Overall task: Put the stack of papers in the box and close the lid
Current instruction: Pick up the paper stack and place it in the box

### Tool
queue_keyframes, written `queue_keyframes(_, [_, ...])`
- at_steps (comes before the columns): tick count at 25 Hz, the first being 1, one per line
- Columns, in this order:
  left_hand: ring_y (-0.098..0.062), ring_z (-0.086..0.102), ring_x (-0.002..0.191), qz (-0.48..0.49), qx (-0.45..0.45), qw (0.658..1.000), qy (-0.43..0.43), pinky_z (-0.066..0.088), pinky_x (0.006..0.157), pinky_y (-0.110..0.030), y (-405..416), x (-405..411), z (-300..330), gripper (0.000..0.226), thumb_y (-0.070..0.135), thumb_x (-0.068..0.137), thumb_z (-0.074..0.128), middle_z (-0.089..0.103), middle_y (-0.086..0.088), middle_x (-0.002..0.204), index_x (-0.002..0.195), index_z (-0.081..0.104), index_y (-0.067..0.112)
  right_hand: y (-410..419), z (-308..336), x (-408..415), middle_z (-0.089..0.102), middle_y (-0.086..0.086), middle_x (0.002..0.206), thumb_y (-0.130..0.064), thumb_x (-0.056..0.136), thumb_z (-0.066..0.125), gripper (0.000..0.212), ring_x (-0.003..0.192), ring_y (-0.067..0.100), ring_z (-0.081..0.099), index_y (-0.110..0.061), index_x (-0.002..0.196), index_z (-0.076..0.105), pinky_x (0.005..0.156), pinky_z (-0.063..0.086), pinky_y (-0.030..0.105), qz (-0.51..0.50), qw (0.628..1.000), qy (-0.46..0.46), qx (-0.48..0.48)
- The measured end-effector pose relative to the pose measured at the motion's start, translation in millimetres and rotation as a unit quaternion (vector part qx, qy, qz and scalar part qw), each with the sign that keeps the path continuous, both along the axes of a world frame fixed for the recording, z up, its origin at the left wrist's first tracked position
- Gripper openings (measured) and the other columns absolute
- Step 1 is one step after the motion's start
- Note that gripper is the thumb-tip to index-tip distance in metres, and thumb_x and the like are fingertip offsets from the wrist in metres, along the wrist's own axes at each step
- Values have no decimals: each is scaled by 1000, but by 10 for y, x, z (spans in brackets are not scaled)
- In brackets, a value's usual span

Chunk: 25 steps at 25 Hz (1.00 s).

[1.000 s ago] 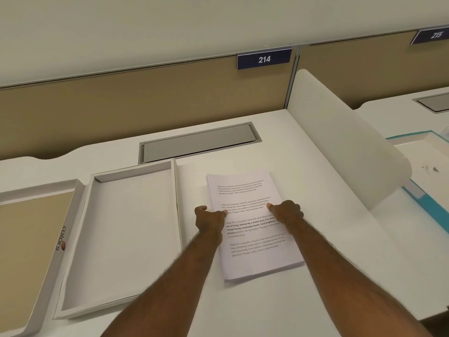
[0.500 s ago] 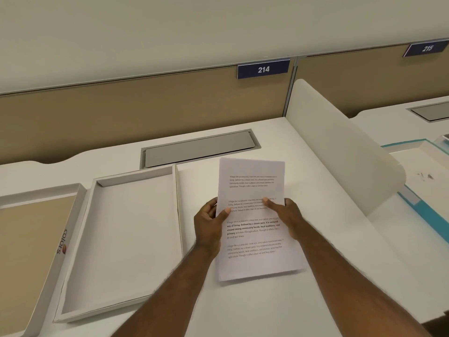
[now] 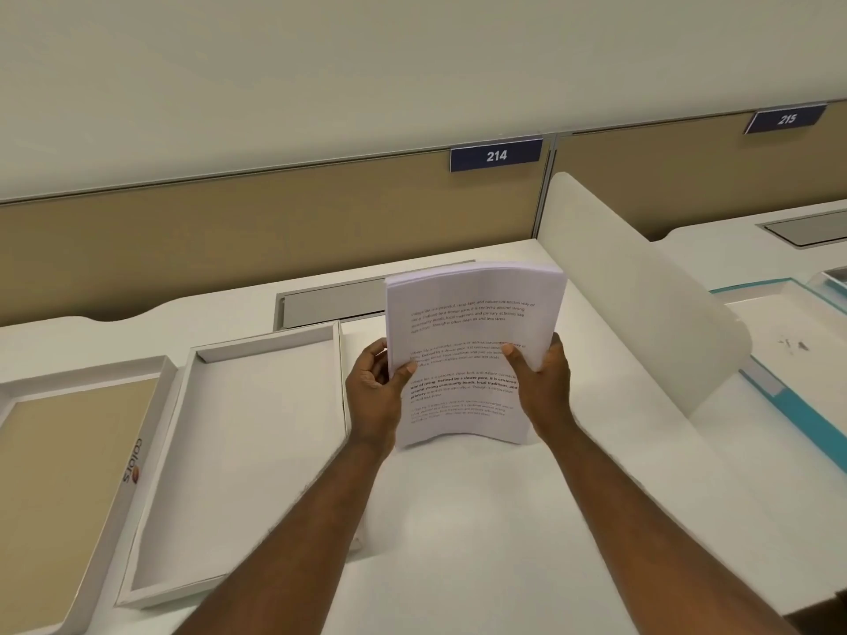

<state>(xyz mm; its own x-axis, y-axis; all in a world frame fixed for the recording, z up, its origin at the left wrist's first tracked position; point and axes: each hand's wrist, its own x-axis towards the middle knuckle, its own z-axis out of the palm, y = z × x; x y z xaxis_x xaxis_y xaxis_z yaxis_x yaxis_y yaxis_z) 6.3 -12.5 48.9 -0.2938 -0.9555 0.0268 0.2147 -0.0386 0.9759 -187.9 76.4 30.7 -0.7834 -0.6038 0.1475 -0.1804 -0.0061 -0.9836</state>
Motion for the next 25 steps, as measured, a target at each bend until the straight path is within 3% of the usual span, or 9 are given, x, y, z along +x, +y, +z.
queue_keyframes(4, [-25,70,102,2,-12,1000,-12,59,87,-38,5,64,-86,35,2,84,70,72,-7,114,111,62,25,44,-16,91,66,-4,101,-31,82,73,37,93,20,67,-25,110,50,73,58,30,-2,1000,14,-17])
queue_keyframes(7, [-30,66,111,-28,-25,998,-54,58,90,-43,12,47,-97,33,12,89,67,68,-8,120,121,57,16,101,-28,135,69,-5,107,-38,74,79,48,96,16,68,-24,114,56,75,58,29,3,999,-6,-42])
queue_keyframes(12, [-27,65,114,-64,-31,995,-68,57,92,-47,19,13,-71,49,29,87,68,65,-8,124,130,49,16,113,-21,227,67,1,112,-41,74,72,55,100,20,66,-20,121,53,80,58,33,31,996,-26,-84])
queue_keyframes(18, [-23,64,114,-49,-48,994,-90,59,89,-38,12,-31,-93,44,27,90,66,63,-3,124,129,49,18,80,-4,252,67,5,110,-42,78,66,46,101,25,66,-19,115,52,84,57,38,14,996,-24,-86])
queue_keyframes(22, [-29,66,110,-48,-69,992,-90,59,88,-50,-41,-39,-26,47,26,85,73,64,-14,123,126,55,11,79,46,200,67,2,102,-43,75,68,44,94,25,67,-18,109,54,78,60,41,0,998,4,-70])
queue_keyframes(25, [-34,68,107,-70,-53,993,-84,58,86,-55,-119,-17,39,65,29,74,82,67,-15,120,126,52,6,34,120,161,68,4,107,-44,72,74,56,96,23,67,-15,115,54,76,61,39,8,997,-1,-81])
